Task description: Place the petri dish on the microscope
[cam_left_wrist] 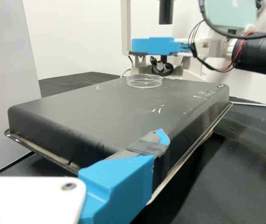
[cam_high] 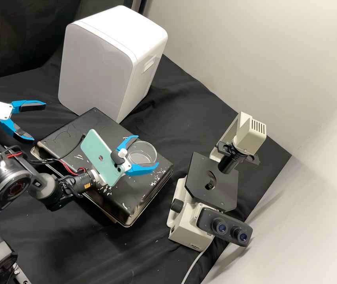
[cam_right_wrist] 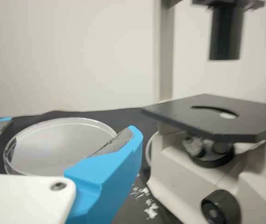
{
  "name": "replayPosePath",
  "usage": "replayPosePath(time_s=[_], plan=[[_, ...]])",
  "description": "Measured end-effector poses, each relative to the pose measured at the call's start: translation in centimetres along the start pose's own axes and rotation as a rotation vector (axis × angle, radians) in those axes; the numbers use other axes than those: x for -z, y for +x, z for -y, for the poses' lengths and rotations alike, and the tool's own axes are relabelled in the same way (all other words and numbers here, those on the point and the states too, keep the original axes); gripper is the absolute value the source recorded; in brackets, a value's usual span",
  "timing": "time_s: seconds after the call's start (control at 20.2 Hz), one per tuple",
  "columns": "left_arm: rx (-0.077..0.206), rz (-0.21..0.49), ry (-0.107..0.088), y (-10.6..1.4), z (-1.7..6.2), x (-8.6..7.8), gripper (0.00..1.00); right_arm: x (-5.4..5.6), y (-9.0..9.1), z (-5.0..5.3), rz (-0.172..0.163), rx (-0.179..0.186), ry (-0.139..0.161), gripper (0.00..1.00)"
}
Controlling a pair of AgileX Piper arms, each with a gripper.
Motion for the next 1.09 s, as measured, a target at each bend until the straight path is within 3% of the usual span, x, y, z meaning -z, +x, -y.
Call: replayPosePath(time_s=[0.25,0.79,1.09], plan=[[0.0,0.0,0.0,0.0,0.0,0.0,1.0,-0.6,0.6,1.5,0.025,0.05,-0.038,0.0],[0.0,-0.001,0.0,0.0,0.0,0.0,1.0,-1.3,1.8,3.8,0.057,0.102,-0.086,0.0],[0.0,-0.001,0.0,0.0,0.0,0.0,1.0,-1.4,2.0,3.9,0.062,0.099,-0.088,0.0]])
